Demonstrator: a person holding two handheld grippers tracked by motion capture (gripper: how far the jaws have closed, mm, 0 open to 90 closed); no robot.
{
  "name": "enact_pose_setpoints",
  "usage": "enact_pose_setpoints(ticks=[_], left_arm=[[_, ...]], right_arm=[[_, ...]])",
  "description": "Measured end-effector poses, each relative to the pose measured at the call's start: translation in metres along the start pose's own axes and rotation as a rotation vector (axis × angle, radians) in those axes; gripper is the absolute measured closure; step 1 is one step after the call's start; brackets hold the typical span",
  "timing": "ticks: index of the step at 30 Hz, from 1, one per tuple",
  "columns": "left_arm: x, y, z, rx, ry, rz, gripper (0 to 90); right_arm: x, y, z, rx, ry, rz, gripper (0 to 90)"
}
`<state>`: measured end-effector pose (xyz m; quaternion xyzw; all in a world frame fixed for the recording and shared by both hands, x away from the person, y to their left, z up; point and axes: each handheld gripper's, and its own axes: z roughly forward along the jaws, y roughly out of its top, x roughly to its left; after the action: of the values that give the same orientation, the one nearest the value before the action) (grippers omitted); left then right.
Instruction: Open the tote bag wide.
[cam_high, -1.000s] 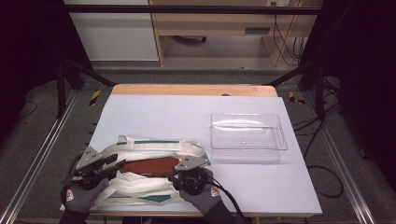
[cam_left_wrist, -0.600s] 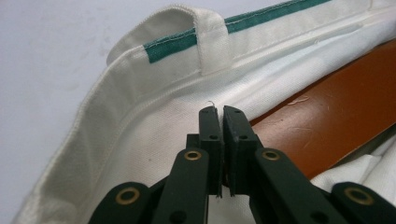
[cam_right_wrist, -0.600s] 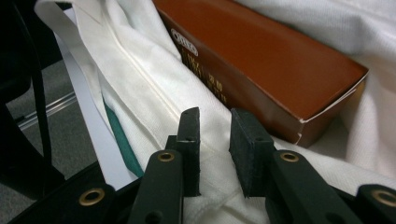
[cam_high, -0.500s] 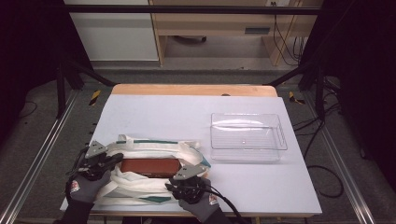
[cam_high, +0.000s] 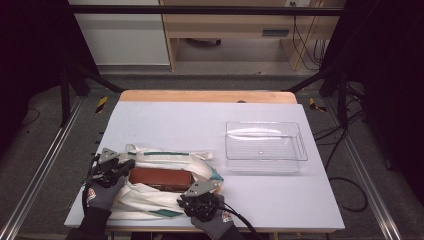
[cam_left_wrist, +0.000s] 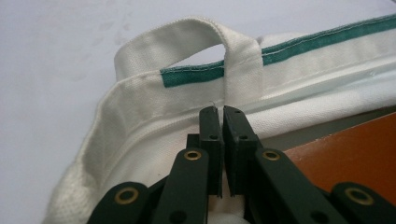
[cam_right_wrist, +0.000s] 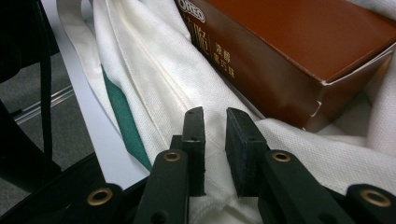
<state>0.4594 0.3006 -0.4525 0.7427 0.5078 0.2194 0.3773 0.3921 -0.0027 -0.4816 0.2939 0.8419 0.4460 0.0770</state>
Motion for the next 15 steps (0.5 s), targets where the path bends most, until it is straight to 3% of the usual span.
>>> enact_pose_setpoints(ticks=[3, 5, 6, 7, 8, 9, 11, 14, 15], left_arm=[[0.001, -0.002, -0.006, -0.037, -0.006, -0.008, 81.5], [0.002, -0.004, -0.013, -0.069, -0.005, -0.011, 75.2], [0.002, -0.004, -0.018, -0.090, -0.016, -0.017, 75.2], [0.001, -0.005, -0.028, -0.113, -0.006, -0.005, 73.3], [0.001, -0.005, -0.028, -0.113, -0.006, -0.005, 73.4], [-0.002, -0.008, -0.042, -0.137, -0.017, 0.008, 75.1], [-0.005, -0.010, -0.047, -0.141, -0.027, 0.020, 78.0], [-0.016, -0.023, -0.056, -0.090, -0.044, 0.102, 80.7], [-0.017, -0.026, -0.057, -0.079, -0.055, 0.113, 81.2]], right_arm=[[-0.001, 0.001, -0.001, -0.010, 0.001, -0.006, 75.8], [-0.003, 0.005, -0.010, -0.037, 0.000, -0.001, 68.9], [-0.003, 0.005, -0.010, -0.037, 0.000, -0.001, 68.9], [-0.006, 0.008, -0.020, -0.072, -0.009, 0.006, 69.3], [-0.006, 0.008, -0.020, -0.072, -0.009, 0.006, 69.3], [-0.010, 0.011, -0.029, -0.096, -0.030, 0.008, 71.6], [-0.017, 0.013, -0.038, -0.112, -0.064, 0.016, 74.4], [-0.024, 0.011, -0.042, -0.109, -0.073, 0.038, 79.5], [-0.024, 0.010, -0.041, -0.097, -0.079, 0.035, 80.0]])
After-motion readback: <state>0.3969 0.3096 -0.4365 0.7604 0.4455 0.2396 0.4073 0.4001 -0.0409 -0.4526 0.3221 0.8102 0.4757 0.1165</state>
